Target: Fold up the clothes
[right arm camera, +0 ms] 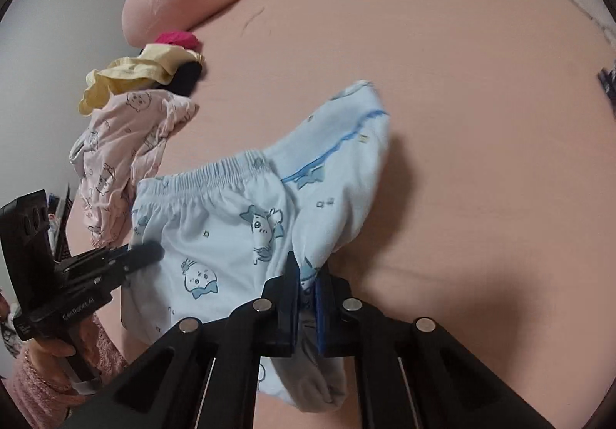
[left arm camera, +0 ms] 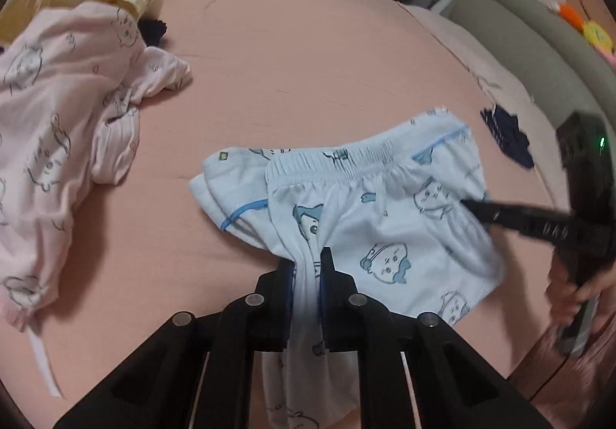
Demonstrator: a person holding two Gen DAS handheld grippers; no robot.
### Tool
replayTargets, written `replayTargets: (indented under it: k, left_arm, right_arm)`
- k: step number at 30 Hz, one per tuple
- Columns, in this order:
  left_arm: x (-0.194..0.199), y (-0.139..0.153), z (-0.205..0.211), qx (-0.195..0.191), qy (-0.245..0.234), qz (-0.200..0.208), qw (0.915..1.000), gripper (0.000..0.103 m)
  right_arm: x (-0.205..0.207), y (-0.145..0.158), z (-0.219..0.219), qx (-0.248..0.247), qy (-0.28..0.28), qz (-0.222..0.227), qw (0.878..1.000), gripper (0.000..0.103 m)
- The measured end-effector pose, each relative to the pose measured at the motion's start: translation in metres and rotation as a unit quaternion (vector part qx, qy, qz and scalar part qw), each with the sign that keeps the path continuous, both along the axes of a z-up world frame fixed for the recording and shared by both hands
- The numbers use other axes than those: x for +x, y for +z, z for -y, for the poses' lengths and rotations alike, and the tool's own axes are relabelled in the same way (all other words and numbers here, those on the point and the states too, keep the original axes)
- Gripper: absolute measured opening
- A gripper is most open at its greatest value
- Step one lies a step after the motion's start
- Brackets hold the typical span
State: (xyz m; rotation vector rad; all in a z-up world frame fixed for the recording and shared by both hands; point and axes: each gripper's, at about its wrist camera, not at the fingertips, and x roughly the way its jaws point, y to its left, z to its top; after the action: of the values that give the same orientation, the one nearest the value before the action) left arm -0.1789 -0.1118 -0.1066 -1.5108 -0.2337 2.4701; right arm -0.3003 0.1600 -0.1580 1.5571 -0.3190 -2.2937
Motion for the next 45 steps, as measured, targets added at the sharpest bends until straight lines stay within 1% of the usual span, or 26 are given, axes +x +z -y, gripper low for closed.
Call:
replayTargets:
  k: [2,3,4,5,6,7,9,11,12,13,14,15,17,21,24,26,27,30,33,35,36,39,42,45]
  left_arm:
    - [0.000,-0.007,0.001,-0.004,0.001,0.011,0.9999,0.013]
    - [-0.003,-0.009,0.002,-0.003,0.001,0.016,0.9999,0.013]
    - [-0.006,-0.011,0.003,-0.001,0.002,0.022,0.9998,0.017]
    - [-0.007,-0.012,0.003,0.001,0.003,0.025,0.9997,0.019]
    - [-0.007,-0.013,0.005,0.003,0.004,0.027,0.9996,0.024]
    - [-0.007,-0.014,0.006,0.006,0.007,0.027,0.9996,0.034]
    - [-0.006,-0.020,0.010,0.021,0.019,0.030,0.9991,0.046]
    - [-0.006,-0.024,0.014,0.038,0.030,0.030,0.9984,0.046]
    - [-0.006,-0.024,0.015,0.048,0.029,0.029,0.9980,0.045]
    - [-0.006,-0.023,0.015,0.059,0.027,0.030,0.9975,0.022]
    - [-0.006,-0.023,0.015,0.070,0.025,0.031,0.9968,0.008]
    - [-0.006,-0.020,0.013,0.072,0.026,0.030,0.9966,0.008]
    - [-0.003,-0.006,0.006,0.055,0.015,0.014,0.9983,0.008]
    - [0.010,0.033,-0.013,0.015,-0.018,-0.032,0.9992,0.008]
    - [0.038,0.058,-0.011,0.013,-0.034,-0.059,0.9976,0.008]
    - [0.052,0.063,-0.020,0.024,-0.039,-0.067,0.9967,0.008]
    - [0.049,0.061,-0.033,0.028,-0.044,-0.067,0.9964,0.008]
    - [0.047,0.052,-0.075,0.002,-0.082,-0.050,0.9953,0.008]
    - [0.053,0.053,-0.115,-0.040,-0.133,-0.041,0.9895,0.008]
    - [0.055,0.057,-0.141,-0.078,-0.155,-0.044,0.9838,0.008]
    - [0.053,0.059,-0.154,-0.083,-0.165,-0.045,0.9818,0.008]
    - [0.050,0.069,-0.186,-0.069,-0.189,-0.047,0.9786,0.008]
    - [0.045,0.092,-0.226,-0.053,-0.232,-0.070,0.9687,0.008]
    - [0.031,0.113,-0.265,-0.025,-0.265,-0.090,0.9597,0.008]
  right_arm:
    - [0.000,0.003,-0.011,0.005,-0.011,0.013,1.000,0.023]
    - [0.000,0.004,-0.016,0.005,-0.016,0.018,1.000,0.042]
    - [0.002,0.006,-0.021,0.002,-0.019,0.018,1.000,0.062]
    - [0.003,0.007,-0.025,-0.005,-0.021,0.017,1.000,0.068]
    - [0.005,0.007,-0.028,-0.011,-0.015,0.019,1.000,0.069]
    - [0.007,0.007,-0.030,-0.014,-0.009,0.021,1.000,0.069]
    - [0.004,-0.004,-0.026,0.024,-0.003,0.036,0.999,0.070]
    - [-0.001,-0.020,-0.020,0.052,0.006,0.051,0.997,0.070]
    - [-0.001,-0.024,-0.017,0.056,0.014,0.047,0.997,0.069]
    - [-0.001,-0.022,-0.012,0.062,0.023,0.031,0.997,0.056]
    - [0.000,-0.019,-0.006,0.054,0.039,0.021,0.998,0.040]
    - [0.000,-0.017,-0.003,0.035,0.043,0.026,0.998,0.010]
    - [0.002,-0.012,0.005,0.000,0.050,0.033,0.998,0.009]
    - [0.018,0.025,0.009,-0.010,0.053,-0.012,0.998,0.009]
    - [0.037,0.061,0.002,-0.012,0.038,-0.045,0.998,0.009]
    - [0.056,0.075,-0.011,-0.021,0.016,-0.055,0.998,0.009]
    - [0.069,0.079,-0.025,-0.024,0.005,-0.054,0.998,0.009]
    - [0.096,0.061,-0.038,-0.032,-0.016,-0.029,0.999,0.009]
    - [0.122,0.051,-0.059,-0.025,-0.034,-0.006,0.999,0.009]
    - [0.136,0.059,-0.073,-0.024,-0.050,-0.007,0.998,0.009]
    - [0.142,0.064,-0.081,-0.022,-0.059,-0.010,0.998,0.009]
    - [0.160,0.088,-0.112,-0.008,-0.088,-0.014,0.996,0.009]
    - [0.169,0.119,-0.140,-0.004,-0.112,-0.033,0.993,0.009]
    - [0.171,0.153,-0.176,0.006,-0.123,-0.058,0.991,0.009]
